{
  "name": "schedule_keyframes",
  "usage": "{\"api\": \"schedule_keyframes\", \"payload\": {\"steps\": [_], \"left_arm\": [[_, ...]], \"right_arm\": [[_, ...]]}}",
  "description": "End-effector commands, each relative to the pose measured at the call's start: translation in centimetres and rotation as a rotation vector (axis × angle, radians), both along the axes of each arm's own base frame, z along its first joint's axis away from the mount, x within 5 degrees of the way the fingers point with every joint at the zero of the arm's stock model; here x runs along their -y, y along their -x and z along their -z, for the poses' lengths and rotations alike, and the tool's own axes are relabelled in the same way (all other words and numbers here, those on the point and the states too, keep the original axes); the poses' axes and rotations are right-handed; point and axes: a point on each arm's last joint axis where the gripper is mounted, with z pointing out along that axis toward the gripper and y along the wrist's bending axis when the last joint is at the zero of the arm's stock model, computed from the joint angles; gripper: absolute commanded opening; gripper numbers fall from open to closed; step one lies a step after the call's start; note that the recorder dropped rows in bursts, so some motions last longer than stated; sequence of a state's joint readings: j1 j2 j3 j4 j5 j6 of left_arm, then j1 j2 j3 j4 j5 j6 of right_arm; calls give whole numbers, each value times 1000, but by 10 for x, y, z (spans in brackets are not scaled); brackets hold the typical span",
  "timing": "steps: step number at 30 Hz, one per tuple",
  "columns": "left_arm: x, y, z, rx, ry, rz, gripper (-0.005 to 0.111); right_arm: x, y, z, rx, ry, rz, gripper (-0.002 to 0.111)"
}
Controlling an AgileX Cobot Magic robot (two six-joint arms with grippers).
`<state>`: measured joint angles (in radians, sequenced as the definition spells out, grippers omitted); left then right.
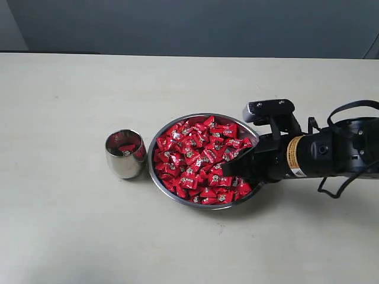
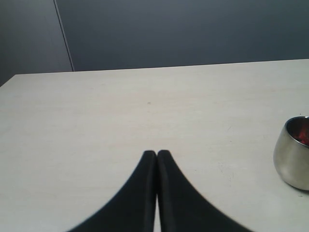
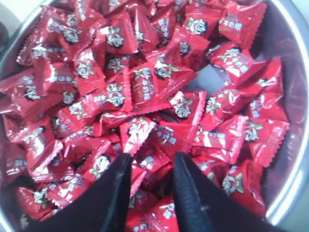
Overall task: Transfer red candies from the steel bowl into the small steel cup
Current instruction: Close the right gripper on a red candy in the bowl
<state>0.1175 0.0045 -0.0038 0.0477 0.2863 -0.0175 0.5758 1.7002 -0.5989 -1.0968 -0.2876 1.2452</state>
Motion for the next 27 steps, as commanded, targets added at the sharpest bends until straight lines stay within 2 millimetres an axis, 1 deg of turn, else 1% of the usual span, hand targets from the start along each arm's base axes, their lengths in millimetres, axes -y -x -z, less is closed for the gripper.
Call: {"api": "schedule_keyframes", "payload": {"steps": [1,3,12,16,22,27], "left_arm": [[0,0,1,3,4,-1,0],[0,0,1,3,4,-1,0],[0,0,1,3,4,-1,0],[0,0,1,3,4,-1,0],[0,0,1,3,4,-1,0],[0,0,1,3,4,-1,0]], "right_arm": [[0,0,-3,-13,-16,11,30],[-2,2,-3,-37,-36,-4,30],[-1,2,-2,-53,-26,17,30],[-4,4,-3,-63,-68,-13,30],[-5,5,8,-102,-57,-13,30],[-6,5,9,-107,-61,-17,30]]}}
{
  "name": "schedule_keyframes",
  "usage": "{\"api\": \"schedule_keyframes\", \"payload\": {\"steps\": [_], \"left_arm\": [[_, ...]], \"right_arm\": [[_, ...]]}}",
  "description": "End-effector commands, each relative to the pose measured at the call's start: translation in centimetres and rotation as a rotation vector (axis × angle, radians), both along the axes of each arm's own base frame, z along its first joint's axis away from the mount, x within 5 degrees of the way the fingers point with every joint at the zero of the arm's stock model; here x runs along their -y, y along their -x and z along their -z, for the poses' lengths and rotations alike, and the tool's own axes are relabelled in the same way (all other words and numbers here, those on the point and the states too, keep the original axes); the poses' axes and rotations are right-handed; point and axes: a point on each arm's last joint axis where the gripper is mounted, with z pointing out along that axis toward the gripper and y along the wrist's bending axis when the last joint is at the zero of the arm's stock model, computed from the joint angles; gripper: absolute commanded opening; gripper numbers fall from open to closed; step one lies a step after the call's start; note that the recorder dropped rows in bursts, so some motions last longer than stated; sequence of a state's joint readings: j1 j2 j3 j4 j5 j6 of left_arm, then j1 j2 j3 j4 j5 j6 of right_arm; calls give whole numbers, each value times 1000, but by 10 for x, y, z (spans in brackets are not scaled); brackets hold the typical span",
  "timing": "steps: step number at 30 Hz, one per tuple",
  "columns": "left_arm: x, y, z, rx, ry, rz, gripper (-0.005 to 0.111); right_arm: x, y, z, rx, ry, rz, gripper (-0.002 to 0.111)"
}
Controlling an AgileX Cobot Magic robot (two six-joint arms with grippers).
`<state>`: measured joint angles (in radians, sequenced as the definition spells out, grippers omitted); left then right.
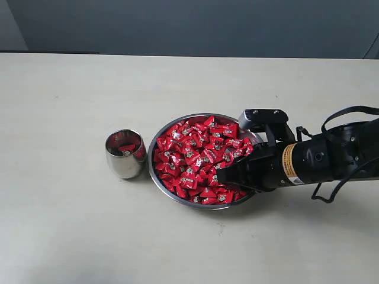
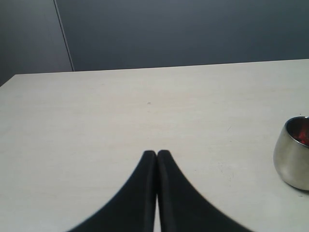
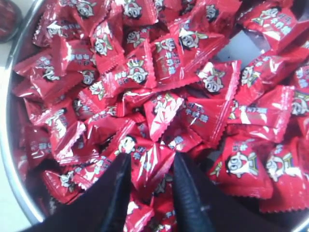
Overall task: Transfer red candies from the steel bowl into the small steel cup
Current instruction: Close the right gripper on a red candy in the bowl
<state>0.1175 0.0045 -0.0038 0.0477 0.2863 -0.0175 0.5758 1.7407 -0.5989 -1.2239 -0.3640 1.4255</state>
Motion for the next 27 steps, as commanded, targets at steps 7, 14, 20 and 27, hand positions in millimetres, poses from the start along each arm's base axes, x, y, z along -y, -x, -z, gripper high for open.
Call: {"api": "schedule_keyframes", "payload": {"steps": [7,14,20,27], "left_arm": [[0,0,1,3,4,-1,0],[0,0,1,3,4,-1,0],[0,0,1,3,4,-1,0],[0,0,1,3,4,-1,0]], "right_arm": [[1,-2,0,4,11,12,30],[1,-3,0,-2,-2,27,30],[-3,-1,4,-31,-31,7,30],[-2,-2,10,-31,-13,10,30]]}}
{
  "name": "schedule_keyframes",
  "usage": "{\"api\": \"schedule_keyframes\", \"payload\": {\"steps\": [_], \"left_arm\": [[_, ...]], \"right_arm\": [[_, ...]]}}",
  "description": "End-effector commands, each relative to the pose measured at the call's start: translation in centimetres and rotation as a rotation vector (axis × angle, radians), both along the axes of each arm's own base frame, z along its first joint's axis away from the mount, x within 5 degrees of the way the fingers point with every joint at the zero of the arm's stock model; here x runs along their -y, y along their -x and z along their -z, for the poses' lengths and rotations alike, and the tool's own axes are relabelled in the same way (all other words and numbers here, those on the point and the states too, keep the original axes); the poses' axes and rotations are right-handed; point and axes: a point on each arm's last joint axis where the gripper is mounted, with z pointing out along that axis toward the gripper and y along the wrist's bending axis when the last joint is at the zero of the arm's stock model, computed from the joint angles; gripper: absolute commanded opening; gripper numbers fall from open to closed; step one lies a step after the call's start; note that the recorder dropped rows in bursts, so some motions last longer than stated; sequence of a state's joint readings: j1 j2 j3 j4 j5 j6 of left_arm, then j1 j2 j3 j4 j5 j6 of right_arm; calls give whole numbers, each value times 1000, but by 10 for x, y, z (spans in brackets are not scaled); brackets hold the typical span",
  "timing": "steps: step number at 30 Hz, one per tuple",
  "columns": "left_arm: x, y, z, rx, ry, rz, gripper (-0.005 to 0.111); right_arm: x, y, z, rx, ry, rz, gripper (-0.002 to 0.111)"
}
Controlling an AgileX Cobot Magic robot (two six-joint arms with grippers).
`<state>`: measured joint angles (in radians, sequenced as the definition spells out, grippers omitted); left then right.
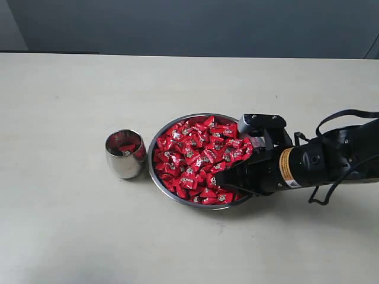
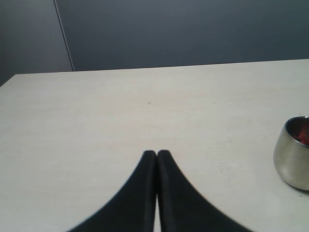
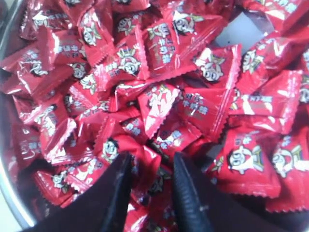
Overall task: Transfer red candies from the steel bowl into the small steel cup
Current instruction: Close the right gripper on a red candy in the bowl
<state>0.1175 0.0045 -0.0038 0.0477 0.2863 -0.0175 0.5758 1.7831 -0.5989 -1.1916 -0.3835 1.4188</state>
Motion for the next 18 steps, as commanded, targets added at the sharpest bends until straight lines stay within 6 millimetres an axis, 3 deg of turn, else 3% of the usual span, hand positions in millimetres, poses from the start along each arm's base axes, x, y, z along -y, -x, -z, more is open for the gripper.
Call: {"api": "schedule_keyframes", "payload": {"steps": [1,18], "left_arm": [[0,0,1,3,4,-1,0],[0,0,1,3,4,-1,0]], "right_arm": [[-1,-2,-1,13,-8,-3,30],[-5,-1,-2,10,-54,-31,30]]}}
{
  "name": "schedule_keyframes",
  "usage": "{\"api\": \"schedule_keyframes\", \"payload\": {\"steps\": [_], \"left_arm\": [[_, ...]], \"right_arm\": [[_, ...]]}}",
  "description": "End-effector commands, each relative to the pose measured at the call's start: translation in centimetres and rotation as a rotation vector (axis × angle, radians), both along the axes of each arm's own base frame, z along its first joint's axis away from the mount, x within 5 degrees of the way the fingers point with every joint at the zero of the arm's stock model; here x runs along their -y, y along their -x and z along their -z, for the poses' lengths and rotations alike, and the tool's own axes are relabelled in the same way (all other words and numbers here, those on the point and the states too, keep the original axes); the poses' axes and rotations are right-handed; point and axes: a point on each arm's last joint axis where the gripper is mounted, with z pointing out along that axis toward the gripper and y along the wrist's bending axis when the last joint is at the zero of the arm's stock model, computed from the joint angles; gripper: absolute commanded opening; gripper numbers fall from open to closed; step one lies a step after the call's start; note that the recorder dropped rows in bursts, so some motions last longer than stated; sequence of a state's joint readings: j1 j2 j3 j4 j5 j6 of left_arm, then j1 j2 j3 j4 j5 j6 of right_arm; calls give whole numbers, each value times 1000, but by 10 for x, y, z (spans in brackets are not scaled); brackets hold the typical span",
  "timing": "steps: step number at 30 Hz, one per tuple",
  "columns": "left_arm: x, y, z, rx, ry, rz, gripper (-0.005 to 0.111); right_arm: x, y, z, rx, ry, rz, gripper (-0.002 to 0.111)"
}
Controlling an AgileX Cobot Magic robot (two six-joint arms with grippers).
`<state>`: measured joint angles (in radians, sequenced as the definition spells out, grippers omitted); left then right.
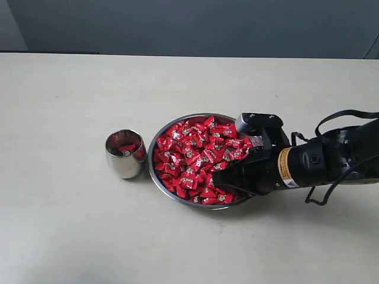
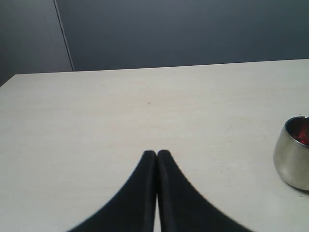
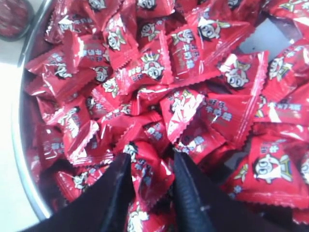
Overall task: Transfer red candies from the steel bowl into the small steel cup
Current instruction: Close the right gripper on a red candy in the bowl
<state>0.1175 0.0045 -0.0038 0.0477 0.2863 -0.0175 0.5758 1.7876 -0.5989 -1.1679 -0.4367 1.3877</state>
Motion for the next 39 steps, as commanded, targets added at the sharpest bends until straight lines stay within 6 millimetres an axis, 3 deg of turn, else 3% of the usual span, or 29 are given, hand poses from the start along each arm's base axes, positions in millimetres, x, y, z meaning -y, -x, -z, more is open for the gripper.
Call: {"api": "schedule_keyframes", "payload": {"steps": [1,9,14,28,39], "left_arm": [[0,0,1,3,4,-1,0],[0,0,1,3,4,-1,0],[0,0,1,3,4,-1,0],[0,0,1,3,4,-1,0],[0,0,1,3,4,-1,0]], "right_arm": [[-1,-2,-1,8,-8,-6,30],[-1,-2,-1,17,-2,-17,28],[-1,-1,0,26,6,-32,0],[1,-2,0,45,36,-39,-1],[5,-4,-26,135,26,-20,-1]]}}
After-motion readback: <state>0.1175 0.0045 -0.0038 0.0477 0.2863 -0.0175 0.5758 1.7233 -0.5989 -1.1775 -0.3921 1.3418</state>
